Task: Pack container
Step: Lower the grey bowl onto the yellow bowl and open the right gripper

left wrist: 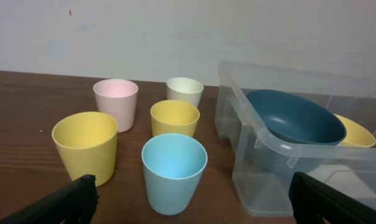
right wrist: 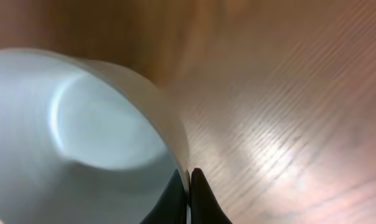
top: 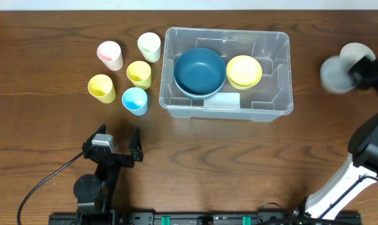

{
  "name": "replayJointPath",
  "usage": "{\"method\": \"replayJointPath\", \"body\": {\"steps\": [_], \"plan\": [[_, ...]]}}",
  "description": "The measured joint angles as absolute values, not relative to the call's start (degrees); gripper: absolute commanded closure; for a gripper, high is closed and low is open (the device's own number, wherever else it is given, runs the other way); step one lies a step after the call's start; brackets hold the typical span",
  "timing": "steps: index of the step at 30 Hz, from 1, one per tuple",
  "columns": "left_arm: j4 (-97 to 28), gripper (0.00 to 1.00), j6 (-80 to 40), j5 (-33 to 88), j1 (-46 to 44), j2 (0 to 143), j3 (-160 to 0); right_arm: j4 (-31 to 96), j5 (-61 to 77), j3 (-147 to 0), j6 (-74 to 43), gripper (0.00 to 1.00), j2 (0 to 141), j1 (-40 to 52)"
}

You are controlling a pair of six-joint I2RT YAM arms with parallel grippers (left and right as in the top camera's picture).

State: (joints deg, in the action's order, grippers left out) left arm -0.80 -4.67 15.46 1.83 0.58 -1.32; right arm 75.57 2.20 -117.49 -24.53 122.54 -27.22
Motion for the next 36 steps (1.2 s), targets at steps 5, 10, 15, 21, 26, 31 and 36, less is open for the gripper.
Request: {"method": "replayJointPath", "body": {"steps": [5,10,15,21,26,31,36], "plan": [[-0.82,0.02,-4.67,15.46,1.83,0.6,-1.32,81.3,12.49,-135.28,-24.38,0.99,119.13,-26.44],[-0.82,0.02,-4.67,15.46,1.83,0.6,-1.32,83.83,19.84,-141.73,-22.92,0.99,111.83,-19.77],[-0.82,0.02,-4.67,15.46,1.83,0.58,-1.32,85.95,19.25,-141.14,-20.73,0.99,109.69,-7.4],[-0.82,0.02,-4.69,15.46,1.83,0.58,-1.32,82.0,15.27,-132.6,-20.36,0.99,114.04,2.07],[-0.82,0.02,-4.67,15.46,1.83,0.58,-1.32,76.4,12.95,-123.55,-21.19,0.99,117.8,4.6],[-0.82,0.02,-4.67,15.46,1.83,0.6,-1.32,70.28,11.68,-116.31,-22.35,0.99,118.72,4.73],[-0.82,0.02,-4.67,15.46,1.83,0.58,-1.32,66.15,11.51,-112.03,-22.87,0.99,118.72,4.75]]}}
